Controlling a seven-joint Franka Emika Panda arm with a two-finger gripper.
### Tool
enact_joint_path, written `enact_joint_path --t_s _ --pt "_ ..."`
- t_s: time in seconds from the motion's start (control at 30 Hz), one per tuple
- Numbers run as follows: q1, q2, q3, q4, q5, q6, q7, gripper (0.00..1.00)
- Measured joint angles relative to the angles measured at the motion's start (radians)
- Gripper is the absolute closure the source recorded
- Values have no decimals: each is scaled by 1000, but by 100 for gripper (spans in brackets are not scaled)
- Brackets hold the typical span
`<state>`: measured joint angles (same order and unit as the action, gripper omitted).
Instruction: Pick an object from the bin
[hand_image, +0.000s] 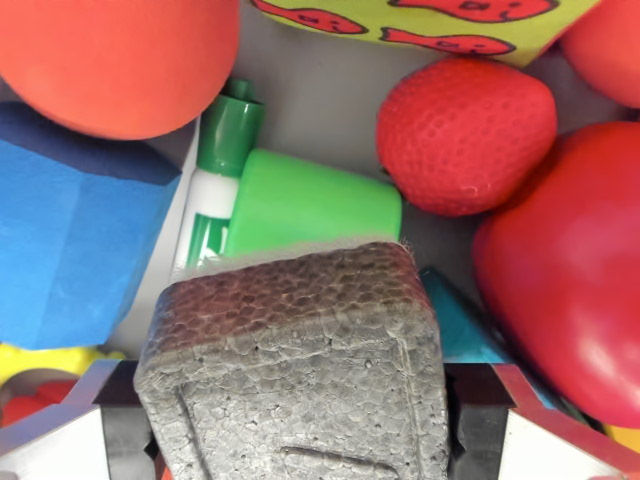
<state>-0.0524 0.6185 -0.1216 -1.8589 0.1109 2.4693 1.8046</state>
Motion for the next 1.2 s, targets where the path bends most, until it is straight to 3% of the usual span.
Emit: enact_joint_path --t_s 0.47,1.2 --pt "8 -75 -11 -4 -7 -70 4 100" --pt "15 -221 -23 24 -37 -241 20 100"
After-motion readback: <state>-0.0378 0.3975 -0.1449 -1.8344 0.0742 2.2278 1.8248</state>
